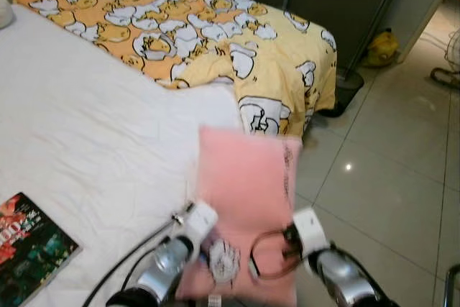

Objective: Clean up the room

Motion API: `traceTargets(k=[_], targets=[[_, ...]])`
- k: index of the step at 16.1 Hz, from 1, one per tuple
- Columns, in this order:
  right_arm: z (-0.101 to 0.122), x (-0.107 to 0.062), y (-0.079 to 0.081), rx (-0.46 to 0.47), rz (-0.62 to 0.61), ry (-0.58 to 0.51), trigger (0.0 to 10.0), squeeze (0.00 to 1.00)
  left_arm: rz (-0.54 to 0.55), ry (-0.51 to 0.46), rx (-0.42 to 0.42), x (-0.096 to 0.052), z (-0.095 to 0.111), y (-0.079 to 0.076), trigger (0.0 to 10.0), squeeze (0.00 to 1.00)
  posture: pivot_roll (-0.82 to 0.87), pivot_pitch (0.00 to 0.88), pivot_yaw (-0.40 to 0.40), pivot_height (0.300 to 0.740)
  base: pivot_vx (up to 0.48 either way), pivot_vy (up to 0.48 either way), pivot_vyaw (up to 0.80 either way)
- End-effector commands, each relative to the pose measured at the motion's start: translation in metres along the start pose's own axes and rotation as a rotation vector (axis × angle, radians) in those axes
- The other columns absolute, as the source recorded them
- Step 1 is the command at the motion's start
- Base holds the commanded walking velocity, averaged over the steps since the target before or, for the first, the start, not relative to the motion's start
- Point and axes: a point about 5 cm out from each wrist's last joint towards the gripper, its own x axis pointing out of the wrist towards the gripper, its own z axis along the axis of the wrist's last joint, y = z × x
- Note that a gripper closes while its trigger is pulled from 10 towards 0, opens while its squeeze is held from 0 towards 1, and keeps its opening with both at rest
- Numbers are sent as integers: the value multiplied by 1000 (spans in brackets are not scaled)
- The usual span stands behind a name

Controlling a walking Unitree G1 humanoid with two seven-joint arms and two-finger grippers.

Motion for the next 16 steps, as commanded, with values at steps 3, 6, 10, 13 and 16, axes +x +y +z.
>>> traceTargets(k=[3, 6, 10, 13, 16], targets=[[-59, -23, -32, 103, -151, 309, 10000, 0, -9, 278, 55, -15, -52, 7, 10000, 0, 87, 0, -60, 740, 0, 0, 0], [-83, -35, -37, 123, -207, 409, 10000, 0, 5, 310, 83, -16, -57, 7, 10000, 0, 87, 0, -58, 740, 0, 0, 0], [-85, -35, -32, 119, -201, 406, 10000, 0, 15, 237, 105, -8, -41, 4, 10000, 0, 87, 0, -56, 740, 0, 0, 0], [-83, -34, -32, 94, -191, 399, 10000, 0, 15, 222, 88, -8, -39, 3, 10000, 0, 90, 0, -55, 740, 0, 0, 0], [-77, -32, -37, 52, -191, 385, 10000, 0, 17, 211, 42, -8, -39, 3, 10000, 0, 91, 0, -60, 740, 0, 0, 0]])
